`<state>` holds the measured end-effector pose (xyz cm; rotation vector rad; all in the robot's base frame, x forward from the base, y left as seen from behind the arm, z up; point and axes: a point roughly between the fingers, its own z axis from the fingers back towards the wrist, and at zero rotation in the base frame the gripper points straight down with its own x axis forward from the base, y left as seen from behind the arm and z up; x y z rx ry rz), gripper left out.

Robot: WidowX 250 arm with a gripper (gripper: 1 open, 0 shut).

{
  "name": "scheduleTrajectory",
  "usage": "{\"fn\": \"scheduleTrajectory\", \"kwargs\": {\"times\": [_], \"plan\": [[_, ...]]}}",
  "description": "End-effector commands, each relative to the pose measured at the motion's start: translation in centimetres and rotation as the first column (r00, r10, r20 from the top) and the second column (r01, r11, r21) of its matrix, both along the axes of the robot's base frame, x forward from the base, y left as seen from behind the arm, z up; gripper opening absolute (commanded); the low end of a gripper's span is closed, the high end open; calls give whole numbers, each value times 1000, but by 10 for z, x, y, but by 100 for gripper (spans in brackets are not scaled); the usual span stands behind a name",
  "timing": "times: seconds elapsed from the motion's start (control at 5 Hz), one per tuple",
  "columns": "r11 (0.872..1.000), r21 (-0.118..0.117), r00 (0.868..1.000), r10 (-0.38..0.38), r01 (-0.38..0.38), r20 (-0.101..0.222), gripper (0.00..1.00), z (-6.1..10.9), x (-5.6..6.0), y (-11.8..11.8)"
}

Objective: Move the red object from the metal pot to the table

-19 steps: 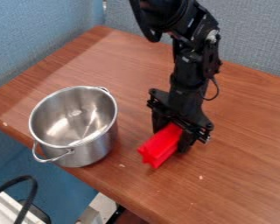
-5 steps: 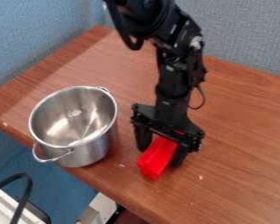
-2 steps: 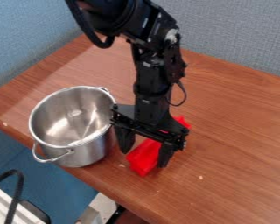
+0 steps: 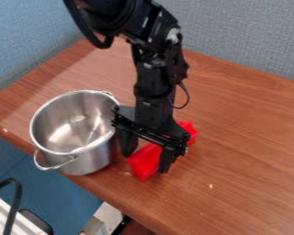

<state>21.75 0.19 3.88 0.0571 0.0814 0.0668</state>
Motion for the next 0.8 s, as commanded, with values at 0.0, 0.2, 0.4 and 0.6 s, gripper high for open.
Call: {"fn": "scheduleTrajectory", "kwargs": {"times": [0.0,0.2,0.4,0.6], "plan": [[998,15,997,-57,57,42,100,3,1,-4],[999,36,999,9,-11,49,100,-1,-1,3],[996,43,996,74,-76,48,100,0,-3,11],[988,48,989,142,-144,51,100,-2,-3,20]]}}
